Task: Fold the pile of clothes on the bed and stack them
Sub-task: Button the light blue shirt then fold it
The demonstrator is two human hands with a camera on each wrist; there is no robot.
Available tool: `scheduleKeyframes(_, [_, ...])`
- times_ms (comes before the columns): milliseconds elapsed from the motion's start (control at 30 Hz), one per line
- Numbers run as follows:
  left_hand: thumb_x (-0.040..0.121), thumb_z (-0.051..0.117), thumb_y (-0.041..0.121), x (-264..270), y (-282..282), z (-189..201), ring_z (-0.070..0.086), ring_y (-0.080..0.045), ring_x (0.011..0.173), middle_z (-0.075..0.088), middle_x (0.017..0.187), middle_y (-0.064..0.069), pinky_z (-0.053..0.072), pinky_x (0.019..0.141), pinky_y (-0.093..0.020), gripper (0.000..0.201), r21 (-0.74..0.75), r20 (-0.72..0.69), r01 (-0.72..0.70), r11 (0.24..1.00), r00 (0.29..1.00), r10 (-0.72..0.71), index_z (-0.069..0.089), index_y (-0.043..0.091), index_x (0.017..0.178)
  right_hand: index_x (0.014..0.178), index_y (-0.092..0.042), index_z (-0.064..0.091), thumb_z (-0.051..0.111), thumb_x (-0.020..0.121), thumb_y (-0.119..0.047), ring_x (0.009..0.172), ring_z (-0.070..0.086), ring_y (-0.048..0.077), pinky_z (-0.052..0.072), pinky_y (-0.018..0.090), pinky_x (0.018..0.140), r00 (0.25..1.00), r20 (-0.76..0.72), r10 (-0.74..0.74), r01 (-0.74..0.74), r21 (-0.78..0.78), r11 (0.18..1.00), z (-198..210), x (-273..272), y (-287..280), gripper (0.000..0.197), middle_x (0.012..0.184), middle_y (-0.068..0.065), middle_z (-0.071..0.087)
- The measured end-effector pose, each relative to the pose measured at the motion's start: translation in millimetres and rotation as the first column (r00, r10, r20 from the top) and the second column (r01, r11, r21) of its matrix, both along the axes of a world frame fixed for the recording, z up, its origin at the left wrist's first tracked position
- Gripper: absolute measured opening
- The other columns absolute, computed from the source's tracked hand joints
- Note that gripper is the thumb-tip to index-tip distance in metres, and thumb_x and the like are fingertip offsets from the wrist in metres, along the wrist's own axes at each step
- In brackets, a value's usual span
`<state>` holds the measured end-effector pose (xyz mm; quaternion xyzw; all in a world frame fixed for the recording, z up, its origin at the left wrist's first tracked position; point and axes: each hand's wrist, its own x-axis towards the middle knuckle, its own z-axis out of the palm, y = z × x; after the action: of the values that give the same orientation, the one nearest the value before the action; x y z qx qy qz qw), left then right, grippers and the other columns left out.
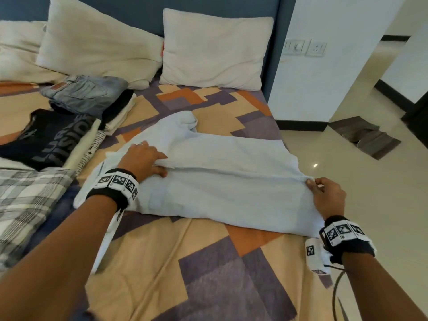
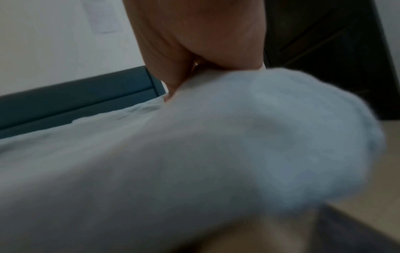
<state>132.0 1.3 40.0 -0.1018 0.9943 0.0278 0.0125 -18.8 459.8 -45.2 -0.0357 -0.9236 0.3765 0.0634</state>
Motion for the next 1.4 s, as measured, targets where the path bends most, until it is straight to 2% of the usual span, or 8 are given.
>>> scheduleKeyframes(167, [0.074, 0.079, 0.038, -4.1, 36.0, -49.5, 0.015, -0.037, 0.143, 0.025, 0.155, -0.009, 0.005, 0.11, -0.055, 0.072, -0.116, -0.096, -0.144, 0.983, 0.986, 0.133, 0.049, 0.03, 0.139, 0.132, -0.012, 0.054, 0.062, 0.094, -0.027, 0.119, 0.045, 0.043, 0.035, 0.053, 0.094, 0.999, -0.048, -0.02, 0.033, 0.3, 0.953, -0.9, 10.8, -32.1, 0.041, 0.126, 0.022, 0.056])
scheduleKeyframes(300, [0.072, 0.046, 0.06, 14.3, 81.4, -88.7, 0.041, -0.034, 0.134, 0.042, 0.149, -0.004, 0.034, 0.105, -0.054, 0.063, 0.166, -0.055, 0.193, 0.967, 0.981, -0.186, 0.06, 0.035, 0.128, 0.126, -0.017, 0.06, 0.065, 0.093, -0.028, 0.122, 0.05, 0.032, 0.034, 0.048, 0.104, 0.956, -0.152, 0.252, -0.243, 0.075, 0.967, 7.3, 62.0, -75.5, 0.035, 0.128, 0.009, 0.06])
scheduleKeyframes(500, [0.095, 0.045, 0.054, 53.1, 95.4, -107.2, -0.006, -0.019, 0.15, -0.014, 0.161, 0.01, 0.009, 0.118, -0.053, 0.068, 0.328, 0.317, -0.016, 0.945, 0.944, -0.094, 0.004, 0.047, 0.15, 0.151, -0.049, 0.016, 0.041, 0.098, -0.059, 0.151, -0.003, 0.018, 0.0, 0.055, 0.117, 0.649, 0.54, 0.536, -0.714, 0.19, 0.674, 5.1, 108.5, -65.9, 0.06, 0.163, -0.015, 0.002])
scheduleKeyframes(600, [0.095, 0.057, 0.037, 79.2, 87.4, -106.4, -0.002, -0.023, 0.15, -0.004, 0.162, 0.003, 0.013, 0.12, -0.046, 0.073, 0.453, 0.276, -0.103, 0.886, 0.961, -0.029, 0.013, 0.029, 0.154, 0.149, -0.054, 0.015, 0.036, 0.1, -0.055, 0.151, 0.001, 0.024, 0.005, 0.059, 0.116, 0.774, 0.565, 0.287, -0.502, 0.271, 0.821, 1.4, 96.2, -21.4, 0.054, 0.162, -0.018, 0.004])
scheduleKeyframes(833, [0.09, 0.062, 0.01, 137.4, 106.6, -93.4, 0.061, -0.036, 0.095, 0.07, 0.101, -0.015, 0.043, 0.086, -0.035, 0.015, 0.79, -0.031, -0.474, 0.388, 0.602, 0.798, 0.074, 0.003, 0.095, 0.091, -0.005, 0.069, 0.058, 0.094, -0.015, 0.094, 0.063, 0.04, 0.049, 0.044, 0.084, 0.975, 0.079, -0.206, 0.219, -0.211, 0.953, 15.5, 165.9, -40.3, 0.015, 0.096, 0.02, 0.069])
scheduleKeyframes(1100, [0.082, 0.051, 0.012, 106.3, 78.3, -65.4, 0.051, -0.024, 0.089, 0.052, 0.1, -0.016, 0.049, 0.081, -0.024, 0.019, 0.746, 0.563, 0.047, -0.664, 0.49, 0.666, 0.052, 0.012, 0.101, 0.113, 0.004, 0.055, 0.058, 0.096, -0.004, 0.082, 0.061, 0.03, 0.059, 0.047, 0.085, 0.8, 0.6, -0.014, 0.594, -0.788, 0.159, 6.3, 166.6, -61.8, 0.019, 0.109, 0.026, 0.057])
scheduleKeyframes(1200, [0.096, 0.047, 0.017, 98.8, 67.1, -62.2, 0.052, -0.024, 0.098, 0.052, 0.099, -0.013, 0.047, 0.096, -0.041, 0.002, 0.788, 0.544, 0.108, -0.606, 0.341, 0.767, 0.046, 0.016, 0.096, 0.118, 0.006, 0.057, 0.06, 0.095, -0.006, 0.089, 0.063, 0.031, 0.058, 0.045, 0.069, 0.777, 0.629, 0.021, 0.624, -0.774, 0.105, 5.1, 156.0, -59.8, 0.026, 0.119, 0.027, 0.058])
scheduleKeyframes(1400, [0.072, 0.082, 0.039, 68.8, 38.9, -76.7, 0.033, -0.034, 0.14, 0.026, 0.157, -0.013, 0.03, 0.113, -0.047, 0.113, 0.95, 0.311, -0.014, -0.311, 0.076, 0.947, 0.008, 0.011, 0.153, 0.121, -0.005, 0.056, 0.067, 0.089, -0.003, 0.089, 0.065, 0.03, 0.057, 0.047, 0.081, 0.796, 0.605, -0.015, 0.603, -0.792, 0.097, -1.3, 141.6, -63.4, 0.035, 0.113, 0.021, 0.064])
